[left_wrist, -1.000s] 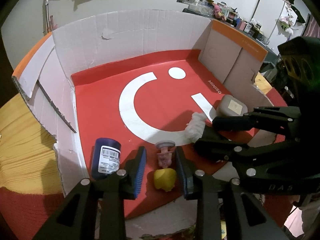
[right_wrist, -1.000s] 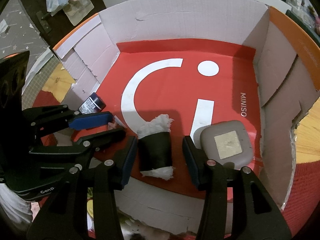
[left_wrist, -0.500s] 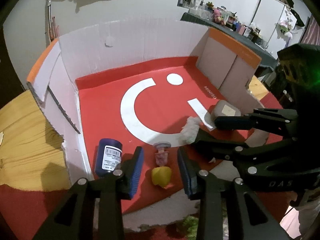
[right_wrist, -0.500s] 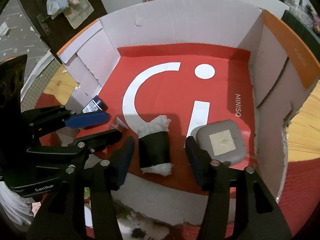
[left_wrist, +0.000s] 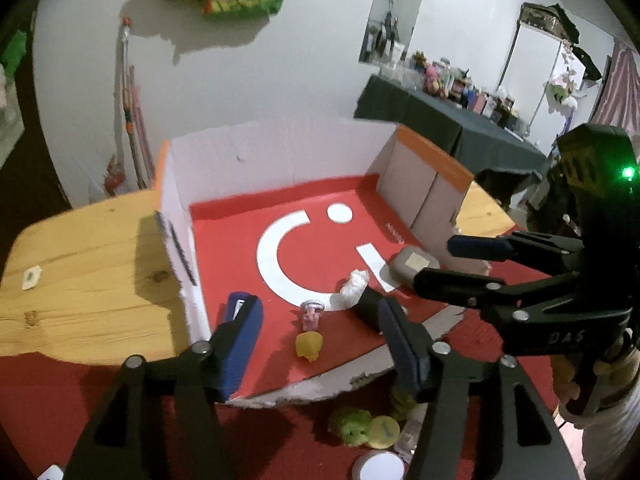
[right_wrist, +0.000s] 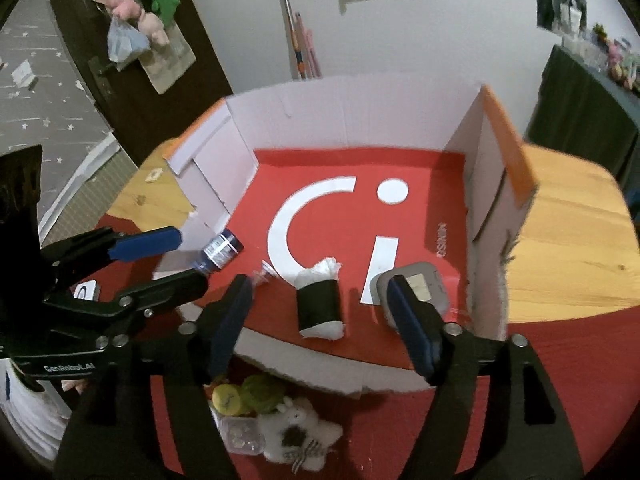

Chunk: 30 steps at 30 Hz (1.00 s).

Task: Organize objects
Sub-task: 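Open both tools to set the figurine and sock roll on the box floor, then withdraw both tools from the box toward the remaining items on the carpet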

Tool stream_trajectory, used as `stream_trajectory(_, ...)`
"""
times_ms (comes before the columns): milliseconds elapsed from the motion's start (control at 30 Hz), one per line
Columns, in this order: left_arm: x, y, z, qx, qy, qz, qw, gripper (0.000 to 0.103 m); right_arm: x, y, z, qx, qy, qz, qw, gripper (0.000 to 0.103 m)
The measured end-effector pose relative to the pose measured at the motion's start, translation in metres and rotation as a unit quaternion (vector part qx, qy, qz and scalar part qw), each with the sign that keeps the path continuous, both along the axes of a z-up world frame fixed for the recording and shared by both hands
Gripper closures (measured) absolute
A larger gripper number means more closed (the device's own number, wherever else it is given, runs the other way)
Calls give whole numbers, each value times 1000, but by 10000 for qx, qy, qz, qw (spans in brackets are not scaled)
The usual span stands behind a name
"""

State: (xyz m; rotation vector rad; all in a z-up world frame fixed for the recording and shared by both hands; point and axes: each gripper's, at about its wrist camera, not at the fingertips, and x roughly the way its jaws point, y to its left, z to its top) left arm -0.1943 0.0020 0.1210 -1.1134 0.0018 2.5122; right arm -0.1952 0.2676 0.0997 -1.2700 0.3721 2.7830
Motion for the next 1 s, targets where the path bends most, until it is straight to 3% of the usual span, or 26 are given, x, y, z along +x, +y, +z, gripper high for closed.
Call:
stream_trajectory(267,41,-10,27,59,704,298,9971,20,37,-16,31,447,540,-69,9975,20)
stream_trajectory(500,72,-18,33,131,1043,502,9932,13,74,-23,38,532,870,-238,9945,16)
stream_trajectory(800,101,-17,18,87,1216,712,9900,8,113,-31,26,489,1178,-434,9909,10)
stream_trajectory(1000,111,-14,5,194,1185,761,9898,4,131,-37,12,824,1293,-655,9860,9)
